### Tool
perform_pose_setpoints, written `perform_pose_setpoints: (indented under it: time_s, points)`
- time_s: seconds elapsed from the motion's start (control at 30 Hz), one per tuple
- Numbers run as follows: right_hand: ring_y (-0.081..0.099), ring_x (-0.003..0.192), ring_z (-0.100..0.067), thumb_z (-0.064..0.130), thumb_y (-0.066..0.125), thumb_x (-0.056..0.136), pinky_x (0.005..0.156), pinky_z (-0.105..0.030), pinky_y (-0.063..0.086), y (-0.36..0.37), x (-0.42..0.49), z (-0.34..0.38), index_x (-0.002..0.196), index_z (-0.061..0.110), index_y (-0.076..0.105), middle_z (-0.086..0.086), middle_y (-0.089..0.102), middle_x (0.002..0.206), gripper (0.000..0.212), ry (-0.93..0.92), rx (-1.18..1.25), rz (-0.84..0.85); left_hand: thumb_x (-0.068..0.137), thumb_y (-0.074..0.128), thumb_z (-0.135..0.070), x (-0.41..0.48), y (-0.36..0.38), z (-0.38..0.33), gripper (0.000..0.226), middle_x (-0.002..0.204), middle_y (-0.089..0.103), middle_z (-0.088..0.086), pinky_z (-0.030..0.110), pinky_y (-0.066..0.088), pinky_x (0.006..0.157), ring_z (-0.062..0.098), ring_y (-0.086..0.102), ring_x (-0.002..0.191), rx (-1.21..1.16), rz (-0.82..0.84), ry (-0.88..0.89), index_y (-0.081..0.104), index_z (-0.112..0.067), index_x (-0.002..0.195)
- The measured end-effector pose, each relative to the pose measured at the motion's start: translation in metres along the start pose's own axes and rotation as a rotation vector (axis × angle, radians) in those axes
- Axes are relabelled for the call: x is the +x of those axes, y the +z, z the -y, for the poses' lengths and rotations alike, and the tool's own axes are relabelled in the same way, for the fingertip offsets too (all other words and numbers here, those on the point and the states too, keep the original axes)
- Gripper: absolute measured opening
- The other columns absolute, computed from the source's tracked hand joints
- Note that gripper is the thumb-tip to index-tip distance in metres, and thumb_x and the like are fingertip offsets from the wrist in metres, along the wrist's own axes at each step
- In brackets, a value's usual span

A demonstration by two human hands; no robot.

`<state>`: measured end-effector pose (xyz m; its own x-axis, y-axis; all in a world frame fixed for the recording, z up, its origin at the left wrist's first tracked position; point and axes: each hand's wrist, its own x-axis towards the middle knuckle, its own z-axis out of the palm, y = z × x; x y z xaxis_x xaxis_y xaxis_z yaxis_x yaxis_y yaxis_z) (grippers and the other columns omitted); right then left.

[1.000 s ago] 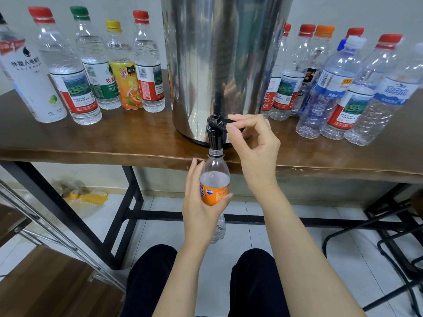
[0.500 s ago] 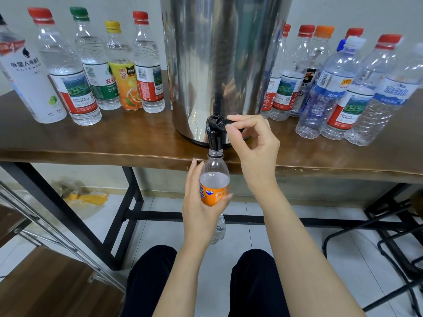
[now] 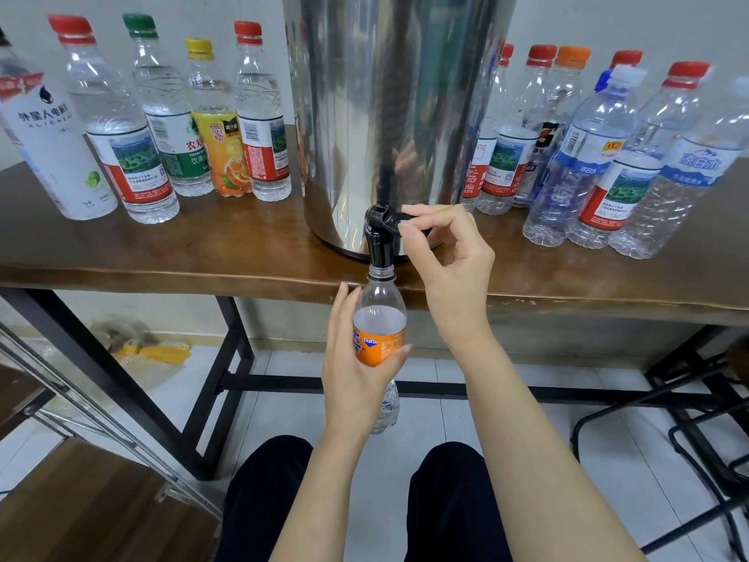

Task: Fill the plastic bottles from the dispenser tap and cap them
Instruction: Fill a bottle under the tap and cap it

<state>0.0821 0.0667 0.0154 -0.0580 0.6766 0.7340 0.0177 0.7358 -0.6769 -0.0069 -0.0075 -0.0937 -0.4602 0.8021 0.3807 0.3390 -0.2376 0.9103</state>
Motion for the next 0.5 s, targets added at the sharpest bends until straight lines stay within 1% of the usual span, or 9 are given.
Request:
perform_pose_setpoints:
  time_s: [0.13, 0.3, 0.4, 0.5]
  points:
    - [0.062, 0.099, -0.018, 0.027, 0.066, 0.088, 0.079, -0.038, 0.052, 0.0001, -0.0001, 0.0001, 0.088, 0.033, 0.062, 0.011, 0.069, 0.102, 0.008, 0.001, -0.006, 0.0, 0.073, 0.086, -0.023, 0.0004, 0.0001, 0.0, 0.09, 0.156, 0.025, -0.022, 0.002, 0.035, 0.098, -0.017, 0.026, 0.135, 0.004, -0.003, 0.001, 0.035, -0.034, 0.146]
    - [0.062, 0.099, -0.019, 0.027, 0.066, 0.088, 0.079, -0.036, 0.052, -0.0003, 0.0001, -0.0003, 0.089, 0.031, 0.063, 0.011, 0.069, 0.102, 0.005, 0.004, 0.003, -0.001, 0.073, 0.086, -0.023, -0.0004, 0.0001, 0.001, 0.091, 0.158, 0.025, -0.021, 0.006, 0.037, 0.101, -0.006, 0.028, 0.14, 0.003, -0.004, 0.001, 0.036, -0.03, 0.148]
    - [0.062, 0.099, -0.02, 0.027, 0.066, 0.088, 0.079, -0.035, 0.052, -0.0002, 0.0, -0.0004, 0.089, 0.031, 0.063, 0.008, 0.069, 0.102, 0.005, 0.004, 0.005, -0.001, 0.073, 0.086, -0.021, 0.0, 0.0004, 0.0003, 0.091, 0.157, 0.025, -0.021, 0.004, 0.037, 0.1, -0.011, 0.027, 0.138, -0.001, -0.005, 0.001, 0.036, -0.028, 0.149]
    - [0.062, 0.098, -0.02, 0.028, 0.066, 0.088, 0.079, -0.035, 0.052, -0.0002, 0.0002, -0.0004, 0.088, 0.033, 0.062, 0.01, 0.069, 0.102, 0.006, 0.006, 0.01, 0.001, 0.073, 0.087, -0.02, 0.0001, 0.0008, -0.0001, 0.091, 0.153, 0.024, -0.028, 0.003, 0.036, 0.1, -0.017, 0.026, 0.135, -0.009, -0.006, 0.001, 0.037, -0.028, 0.148]
